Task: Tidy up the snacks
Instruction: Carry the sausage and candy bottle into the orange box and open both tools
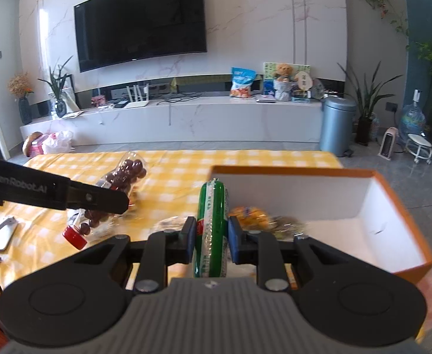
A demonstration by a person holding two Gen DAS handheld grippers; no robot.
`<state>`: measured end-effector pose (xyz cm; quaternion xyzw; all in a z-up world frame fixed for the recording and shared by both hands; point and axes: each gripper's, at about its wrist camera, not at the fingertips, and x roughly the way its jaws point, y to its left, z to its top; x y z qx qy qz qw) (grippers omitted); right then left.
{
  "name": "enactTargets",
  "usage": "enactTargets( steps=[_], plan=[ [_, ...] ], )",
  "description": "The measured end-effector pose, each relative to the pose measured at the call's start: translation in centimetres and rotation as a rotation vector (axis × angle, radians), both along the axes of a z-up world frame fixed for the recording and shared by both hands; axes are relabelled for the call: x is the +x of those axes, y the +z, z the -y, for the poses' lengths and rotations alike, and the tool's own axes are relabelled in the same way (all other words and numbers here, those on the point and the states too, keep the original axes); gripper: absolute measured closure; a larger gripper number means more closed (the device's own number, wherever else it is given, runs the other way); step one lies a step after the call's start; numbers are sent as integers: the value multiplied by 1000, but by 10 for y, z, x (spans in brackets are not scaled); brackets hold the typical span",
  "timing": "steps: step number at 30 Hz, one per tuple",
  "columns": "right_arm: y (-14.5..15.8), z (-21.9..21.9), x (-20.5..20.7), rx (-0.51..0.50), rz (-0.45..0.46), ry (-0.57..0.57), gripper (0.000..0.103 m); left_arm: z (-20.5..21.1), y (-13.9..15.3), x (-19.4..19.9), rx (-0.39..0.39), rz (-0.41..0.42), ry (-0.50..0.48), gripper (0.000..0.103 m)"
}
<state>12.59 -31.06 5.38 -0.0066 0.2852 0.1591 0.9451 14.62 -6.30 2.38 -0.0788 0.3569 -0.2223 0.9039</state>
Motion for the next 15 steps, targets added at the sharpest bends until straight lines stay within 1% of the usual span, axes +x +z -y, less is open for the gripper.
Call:
enactTargets(
  steps=[4,7,11,15],
  plan=[
    [12,31,12,-36,-10,-20,82,37,1,20,-22,-21,-64,69],
    [17,51,23,-89,-14,-39,82,62,-2,37,-11,-39,-81,69],
    [16,73,41,-150,-48,-49,82,87,-11,57,-4,-76,-104,69],
    [10,93,60,-180,-100,-46,82,106,-19,70,18,-111,-123,69]
  ],
)
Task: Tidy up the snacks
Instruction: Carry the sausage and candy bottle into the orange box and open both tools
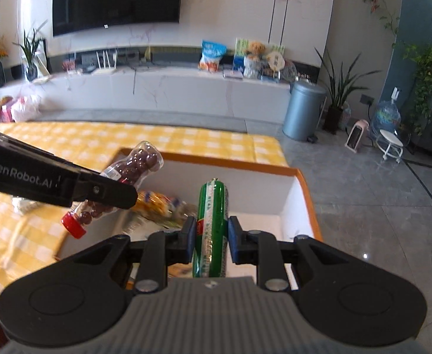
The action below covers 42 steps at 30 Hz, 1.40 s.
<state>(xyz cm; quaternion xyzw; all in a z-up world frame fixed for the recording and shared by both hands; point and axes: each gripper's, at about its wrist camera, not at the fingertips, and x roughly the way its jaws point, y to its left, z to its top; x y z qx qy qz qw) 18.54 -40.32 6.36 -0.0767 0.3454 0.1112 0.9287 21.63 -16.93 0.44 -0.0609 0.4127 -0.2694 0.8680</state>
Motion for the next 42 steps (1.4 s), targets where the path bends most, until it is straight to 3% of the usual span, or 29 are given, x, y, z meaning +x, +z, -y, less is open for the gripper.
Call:
enactTargets(
  steps=[19,29,34,42],
  plan=[
    [-50,25,61,-218,-184,63,83,42,-74,44,-57,-283,31,69],
    [-75,25,77,-249,-283,113,82,48,-85,53,-53,-318,34,69],
    [-82,28,83,-267,-320,109,82,53,-87,59,-139,-352,21,69],
    [-77,35,85,-295,-327,115,82,66,-105,67,-169,-419,7,69]
  ],
)
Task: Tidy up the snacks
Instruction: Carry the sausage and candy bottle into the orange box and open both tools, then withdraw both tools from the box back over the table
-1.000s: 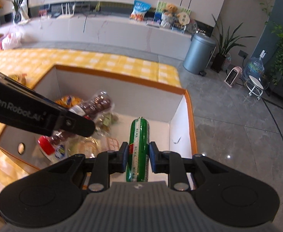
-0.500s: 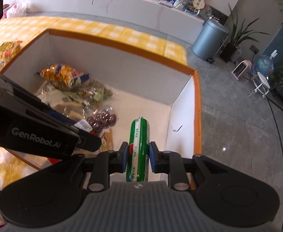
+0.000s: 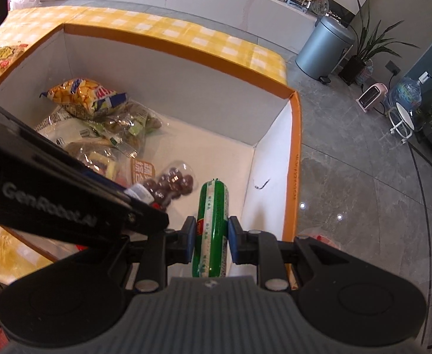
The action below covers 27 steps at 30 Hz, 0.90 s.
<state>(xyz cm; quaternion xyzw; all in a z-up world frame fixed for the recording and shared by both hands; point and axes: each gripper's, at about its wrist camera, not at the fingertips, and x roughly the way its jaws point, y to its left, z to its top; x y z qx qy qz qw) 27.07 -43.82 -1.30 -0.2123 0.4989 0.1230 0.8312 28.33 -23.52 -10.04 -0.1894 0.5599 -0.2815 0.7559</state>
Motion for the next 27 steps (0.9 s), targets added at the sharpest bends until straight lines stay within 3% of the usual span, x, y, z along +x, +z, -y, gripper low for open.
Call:
enactTargets(
  steps=[16,21,25,27],
  plan=[
    [-10,7,8,20,-72,-42,82,5,-2,5,26,-28,5,67],
    [-7,3,6,-7,-60,-27,80,-1,-3,4,20,-35,14,54],
    [-1,2,3,-31,-40,-19,65,-4,3,0,22,-13,18,43],
    [3,3,2,-33,-25,-21,64,-7,6,-1,15,-5,26,39]
  ],
)
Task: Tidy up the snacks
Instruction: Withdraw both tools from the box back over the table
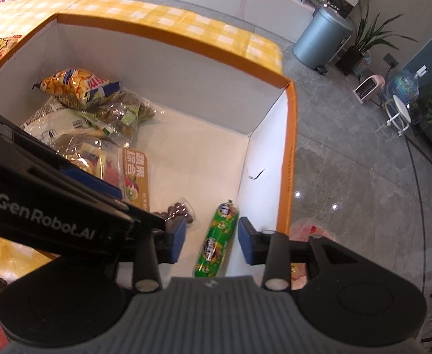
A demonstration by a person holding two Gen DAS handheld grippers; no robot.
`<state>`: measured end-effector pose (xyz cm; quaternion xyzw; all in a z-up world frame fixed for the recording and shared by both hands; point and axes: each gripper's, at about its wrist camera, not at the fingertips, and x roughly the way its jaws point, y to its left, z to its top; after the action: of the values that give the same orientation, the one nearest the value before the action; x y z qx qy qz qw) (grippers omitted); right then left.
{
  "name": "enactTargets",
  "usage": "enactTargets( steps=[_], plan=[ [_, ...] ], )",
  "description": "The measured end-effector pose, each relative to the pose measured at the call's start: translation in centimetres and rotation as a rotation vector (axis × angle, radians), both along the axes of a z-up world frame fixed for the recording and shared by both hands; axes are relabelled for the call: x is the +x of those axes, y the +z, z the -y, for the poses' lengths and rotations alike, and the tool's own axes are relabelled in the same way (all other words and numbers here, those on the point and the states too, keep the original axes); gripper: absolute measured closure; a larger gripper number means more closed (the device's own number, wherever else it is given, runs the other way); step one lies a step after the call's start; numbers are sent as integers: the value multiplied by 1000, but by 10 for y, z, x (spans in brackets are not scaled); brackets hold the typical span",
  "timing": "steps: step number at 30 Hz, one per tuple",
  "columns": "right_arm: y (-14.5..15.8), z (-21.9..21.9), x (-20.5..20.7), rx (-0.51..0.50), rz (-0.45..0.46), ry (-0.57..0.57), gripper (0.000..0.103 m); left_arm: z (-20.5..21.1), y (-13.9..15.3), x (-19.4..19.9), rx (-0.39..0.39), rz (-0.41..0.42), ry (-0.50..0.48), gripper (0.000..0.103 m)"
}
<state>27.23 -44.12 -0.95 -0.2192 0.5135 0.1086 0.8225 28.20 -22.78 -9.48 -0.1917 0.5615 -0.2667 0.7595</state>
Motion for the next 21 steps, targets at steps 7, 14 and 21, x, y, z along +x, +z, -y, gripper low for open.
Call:
enactTargets(
  steps=[7,14,21],
  plan=[
    [15,2,-10,1,63,-19,61,-18,19,-20,-20,85,5,36],
    [32,-3,-25,41,114,-43,61,-27,50,-45,-12,207,-3,36],
    [56,-25,-49,66,198,-30,61,-54,73,-70,37,344,-7,36]
  ],
)
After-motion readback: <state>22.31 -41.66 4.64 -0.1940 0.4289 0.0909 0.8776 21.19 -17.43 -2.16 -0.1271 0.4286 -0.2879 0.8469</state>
